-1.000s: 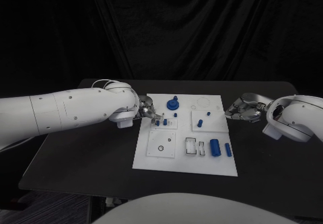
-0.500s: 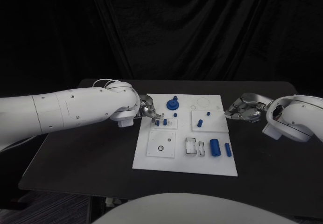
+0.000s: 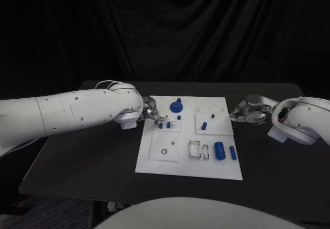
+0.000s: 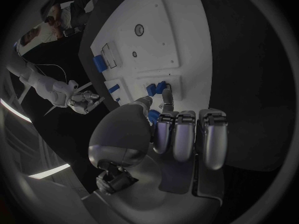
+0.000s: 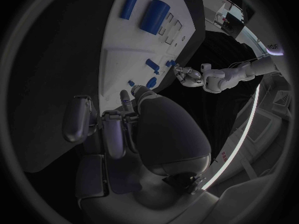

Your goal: Assemble the parts on the task board

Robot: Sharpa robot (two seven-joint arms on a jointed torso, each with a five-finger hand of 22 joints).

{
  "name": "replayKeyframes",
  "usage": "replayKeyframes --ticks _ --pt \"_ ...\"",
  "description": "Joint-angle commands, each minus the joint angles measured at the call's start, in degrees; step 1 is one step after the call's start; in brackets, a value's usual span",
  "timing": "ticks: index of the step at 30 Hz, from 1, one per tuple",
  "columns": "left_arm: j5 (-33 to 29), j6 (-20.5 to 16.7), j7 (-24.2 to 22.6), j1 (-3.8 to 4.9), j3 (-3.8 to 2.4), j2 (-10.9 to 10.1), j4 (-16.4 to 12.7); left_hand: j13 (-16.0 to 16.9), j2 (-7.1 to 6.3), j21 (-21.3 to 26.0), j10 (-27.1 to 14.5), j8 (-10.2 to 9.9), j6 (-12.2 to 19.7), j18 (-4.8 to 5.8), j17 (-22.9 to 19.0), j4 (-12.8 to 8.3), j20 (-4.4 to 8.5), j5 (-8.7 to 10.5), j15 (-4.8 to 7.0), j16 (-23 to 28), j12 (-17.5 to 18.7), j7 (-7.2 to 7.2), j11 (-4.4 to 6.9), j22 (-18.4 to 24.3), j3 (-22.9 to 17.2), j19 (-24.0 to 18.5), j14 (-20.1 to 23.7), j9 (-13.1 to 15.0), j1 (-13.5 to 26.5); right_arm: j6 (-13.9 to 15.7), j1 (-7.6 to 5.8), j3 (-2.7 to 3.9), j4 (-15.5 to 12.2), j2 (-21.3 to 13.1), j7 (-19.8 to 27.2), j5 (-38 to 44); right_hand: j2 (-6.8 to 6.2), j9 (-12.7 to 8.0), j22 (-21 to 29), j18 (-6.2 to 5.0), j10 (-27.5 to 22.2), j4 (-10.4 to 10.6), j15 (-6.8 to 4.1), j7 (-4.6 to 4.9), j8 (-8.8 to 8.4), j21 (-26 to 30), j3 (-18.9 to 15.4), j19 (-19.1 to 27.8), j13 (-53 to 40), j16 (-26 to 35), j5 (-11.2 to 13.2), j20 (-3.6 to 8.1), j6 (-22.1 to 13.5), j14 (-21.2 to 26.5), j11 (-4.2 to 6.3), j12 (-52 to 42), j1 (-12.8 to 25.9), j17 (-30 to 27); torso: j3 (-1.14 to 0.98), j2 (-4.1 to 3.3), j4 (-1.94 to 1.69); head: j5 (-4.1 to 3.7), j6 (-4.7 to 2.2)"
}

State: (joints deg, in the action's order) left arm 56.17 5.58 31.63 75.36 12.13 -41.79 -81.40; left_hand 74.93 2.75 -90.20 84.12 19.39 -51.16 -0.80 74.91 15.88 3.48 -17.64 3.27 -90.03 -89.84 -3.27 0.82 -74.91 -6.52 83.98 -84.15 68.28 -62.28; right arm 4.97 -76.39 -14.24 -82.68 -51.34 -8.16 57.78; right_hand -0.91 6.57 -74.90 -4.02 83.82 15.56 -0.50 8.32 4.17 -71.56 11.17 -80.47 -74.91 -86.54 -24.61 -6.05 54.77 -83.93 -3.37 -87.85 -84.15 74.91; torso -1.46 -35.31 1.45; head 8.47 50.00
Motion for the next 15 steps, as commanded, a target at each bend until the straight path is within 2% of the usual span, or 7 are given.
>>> replayKeyframes --ticks 1,15 --pt "-0.34 0.87 -0.54 -0.11 -0.04 0.25 0.29 15.07 0.05 0.20 5.88 -0.23 0.42 0.80 14.62 -0.17 -0.11 0.22 -0.20 0.23 -0.16 -0.10 -0.39 -15.09 -0.13 6.02 -5.67 0.12 -0.81 0.52 0.14 0.05 -0.11 -0.04 -0.18 0.26 0.00 0.03 -9.05 -0.47 2.10 0.07 0.25 -0.07 0.03 0.13 0.30 0.23 -11.05 0.20 -0.20 0.10 0.32 -3.85 -0.28 0.22 -0.61 9.92 -0.02 0.00 0.01 0.02 0.00" --pt "-0.34 1.49 -1.09 -0.36 -0.04 0.83 1.02 15.05 0.15 0.20 5.86 -0.21 0.49 0.80 14.41 -0.27 -0.14 0.03 -0.22 0.31 -0.14 -0.11 -0.40 -15.09 -0.35 6.02 -5.59 0.19 -1.21 0.59 0.14 0.05 -0.13 -0.04 -0.15 0.26 0.00 0.03 -9.05 -0.47 2.10 0.07 0.25 -0.07 0.03 0.13 0.30 0.23 -11.05 0.20 -0.20 0.10 0.32 -3.85 -0.28 0.22 -0.61 9.92 -0.04 0.03 0.01 0.05 0.00"
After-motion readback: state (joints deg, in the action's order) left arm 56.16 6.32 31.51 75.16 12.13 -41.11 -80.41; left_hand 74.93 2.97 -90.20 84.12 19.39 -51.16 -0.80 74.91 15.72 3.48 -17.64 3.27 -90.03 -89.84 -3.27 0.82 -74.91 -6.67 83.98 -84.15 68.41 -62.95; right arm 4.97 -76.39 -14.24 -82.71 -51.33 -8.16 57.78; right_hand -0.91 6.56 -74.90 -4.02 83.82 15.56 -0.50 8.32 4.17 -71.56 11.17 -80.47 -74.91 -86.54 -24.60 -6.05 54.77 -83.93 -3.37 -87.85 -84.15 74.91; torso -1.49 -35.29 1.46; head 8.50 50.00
